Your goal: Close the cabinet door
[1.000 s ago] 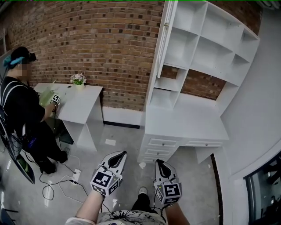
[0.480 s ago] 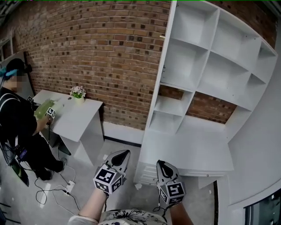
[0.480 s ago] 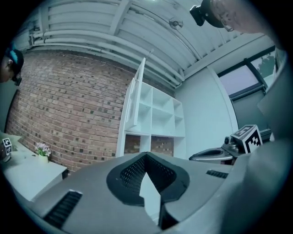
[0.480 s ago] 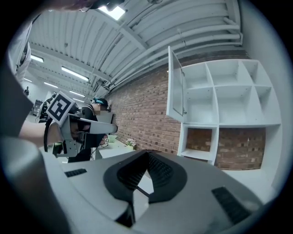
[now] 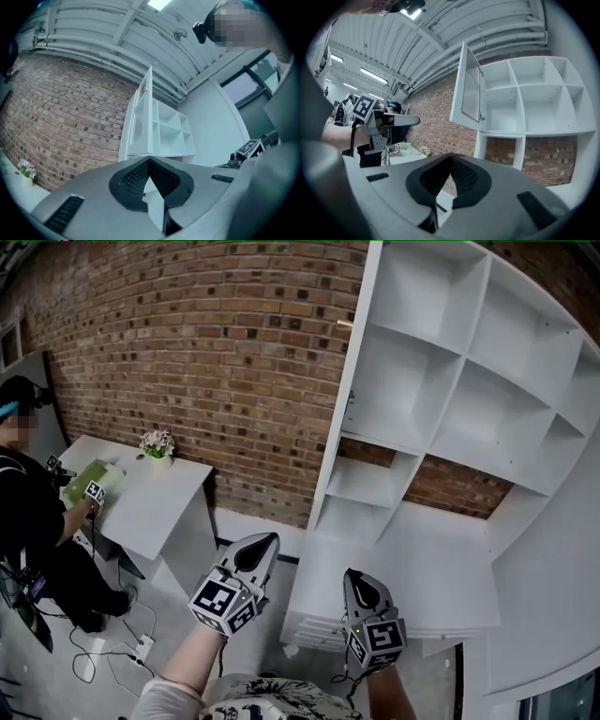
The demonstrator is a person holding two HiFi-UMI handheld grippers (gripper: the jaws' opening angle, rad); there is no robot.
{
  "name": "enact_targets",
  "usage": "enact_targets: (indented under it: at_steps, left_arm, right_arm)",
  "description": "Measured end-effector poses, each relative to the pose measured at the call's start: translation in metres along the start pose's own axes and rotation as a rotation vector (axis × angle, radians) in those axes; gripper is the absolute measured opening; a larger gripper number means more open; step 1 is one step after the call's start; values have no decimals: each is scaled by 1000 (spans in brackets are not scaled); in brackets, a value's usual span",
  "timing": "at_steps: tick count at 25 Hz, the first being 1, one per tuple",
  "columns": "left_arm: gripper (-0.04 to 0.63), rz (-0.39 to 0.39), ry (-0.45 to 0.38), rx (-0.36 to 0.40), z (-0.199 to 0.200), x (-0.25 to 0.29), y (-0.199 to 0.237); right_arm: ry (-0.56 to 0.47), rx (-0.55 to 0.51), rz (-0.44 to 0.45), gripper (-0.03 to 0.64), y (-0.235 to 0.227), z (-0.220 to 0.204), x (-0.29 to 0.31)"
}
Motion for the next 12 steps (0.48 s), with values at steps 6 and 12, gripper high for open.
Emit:
enact_targets:
  at_steps: [6,12]
  left_arm:
    - [11,-55,-71,29,40,66,29]
    - [68,-225,-171,62,119,119,30]
  right_arm:
    - [-39,-34,-68,5,-38,28,47]
    - [-35,-46,-113,6,-52,42,57]
Point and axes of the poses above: the fingertips, and each gripper's own axes: x forward along the fingers, y to its left, z out of its top, the point moved 5 cm from there along -x, backward along the fingers, and after that the axes turned 7 degrees about -x, right-handed, at the moved point
